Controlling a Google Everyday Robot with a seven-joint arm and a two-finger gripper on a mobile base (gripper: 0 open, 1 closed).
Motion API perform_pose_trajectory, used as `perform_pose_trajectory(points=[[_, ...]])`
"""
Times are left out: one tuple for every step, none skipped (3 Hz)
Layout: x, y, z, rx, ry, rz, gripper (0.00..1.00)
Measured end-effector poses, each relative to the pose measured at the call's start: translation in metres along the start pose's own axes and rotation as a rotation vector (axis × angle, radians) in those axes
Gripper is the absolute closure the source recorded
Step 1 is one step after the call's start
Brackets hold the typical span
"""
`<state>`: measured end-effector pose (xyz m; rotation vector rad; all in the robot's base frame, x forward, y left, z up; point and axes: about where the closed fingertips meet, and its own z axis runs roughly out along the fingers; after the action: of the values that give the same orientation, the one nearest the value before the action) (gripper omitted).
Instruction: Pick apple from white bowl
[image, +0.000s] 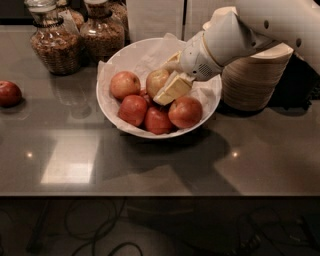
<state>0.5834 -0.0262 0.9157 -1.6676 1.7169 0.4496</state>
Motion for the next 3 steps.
perform_pose_trajectory(points=[[-0.001, 0.003, -0.002, 0.002, -0.035, 0.003, 1.00], [-0.016, 0.012, -0.020, 0.007, -0.141, -0.003, 1.00], [-0.056, 0.024, -0.061, 0.013, -0.301, -0.039, 1.00]])
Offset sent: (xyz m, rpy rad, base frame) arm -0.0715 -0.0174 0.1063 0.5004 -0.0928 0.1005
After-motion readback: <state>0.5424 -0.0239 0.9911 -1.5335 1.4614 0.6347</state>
